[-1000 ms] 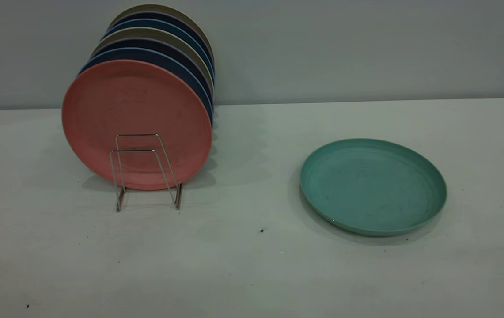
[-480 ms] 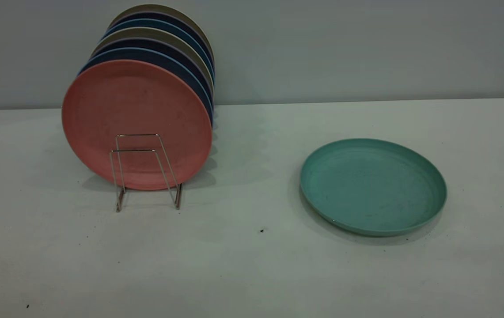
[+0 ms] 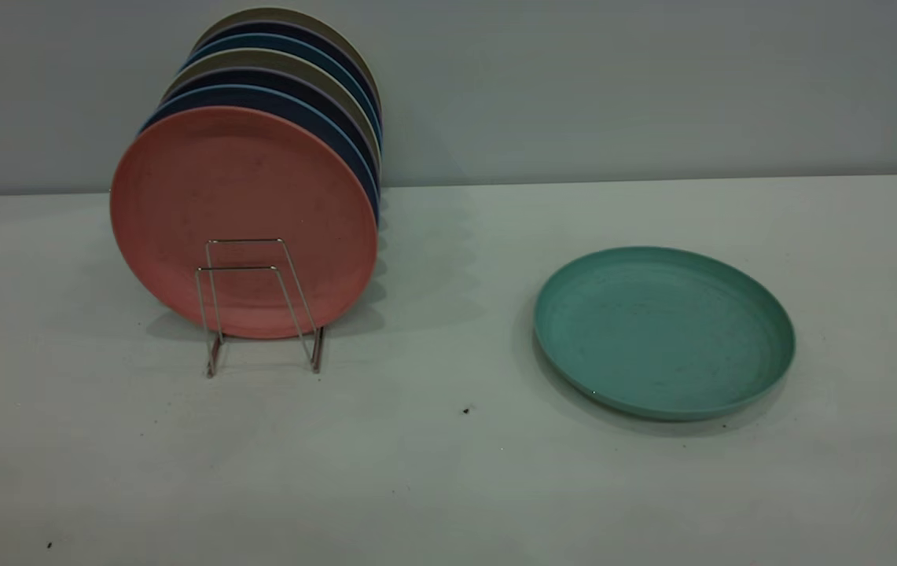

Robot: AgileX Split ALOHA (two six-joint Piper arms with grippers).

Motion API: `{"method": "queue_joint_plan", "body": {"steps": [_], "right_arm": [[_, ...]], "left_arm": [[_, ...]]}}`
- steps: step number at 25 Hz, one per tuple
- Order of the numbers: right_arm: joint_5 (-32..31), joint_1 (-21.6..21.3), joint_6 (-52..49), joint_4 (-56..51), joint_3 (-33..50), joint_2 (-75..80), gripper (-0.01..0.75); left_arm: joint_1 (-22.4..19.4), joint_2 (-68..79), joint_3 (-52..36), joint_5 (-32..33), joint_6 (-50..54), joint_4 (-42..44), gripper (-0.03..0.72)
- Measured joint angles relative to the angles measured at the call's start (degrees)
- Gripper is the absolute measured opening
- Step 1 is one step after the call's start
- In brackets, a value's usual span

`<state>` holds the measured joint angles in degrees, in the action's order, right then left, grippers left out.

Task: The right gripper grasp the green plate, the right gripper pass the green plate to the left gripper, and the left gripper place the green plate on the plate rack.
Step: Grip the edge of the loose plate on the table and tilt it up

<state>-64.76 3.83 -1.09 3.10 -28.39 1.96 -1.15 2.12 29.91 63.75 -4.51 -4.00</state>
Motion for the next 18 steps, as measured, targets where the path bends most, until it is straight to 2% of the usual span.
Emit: {"method": "queue_joint_plan", "body": {"steps": [4,8,11,18], "right_arm": [[4.1,0.0,0.2,-0.4,-2.9,10.8,0.48],[13.5,0.0,1.1,-0.6,-5.2,25.1,0.532],[21.4,0.0,1.7,-2.0,-6.9,36.3,0.542],[29.6,0.0,9.0,-15.0,-11.1,61.8,0.542]], "left_arm": [[0.0,12.5,4.1,-3.4,0.8,0.0,0.589],[0.0,29.4,10.1,-11.9,-0.4,0.0,0.601],[0.0,41.4,15.5,-15.5,-1.7,0.0,0.599],[0.0,63.0,23.9,-24.1,-3.7,-1.0,0.593]]}}
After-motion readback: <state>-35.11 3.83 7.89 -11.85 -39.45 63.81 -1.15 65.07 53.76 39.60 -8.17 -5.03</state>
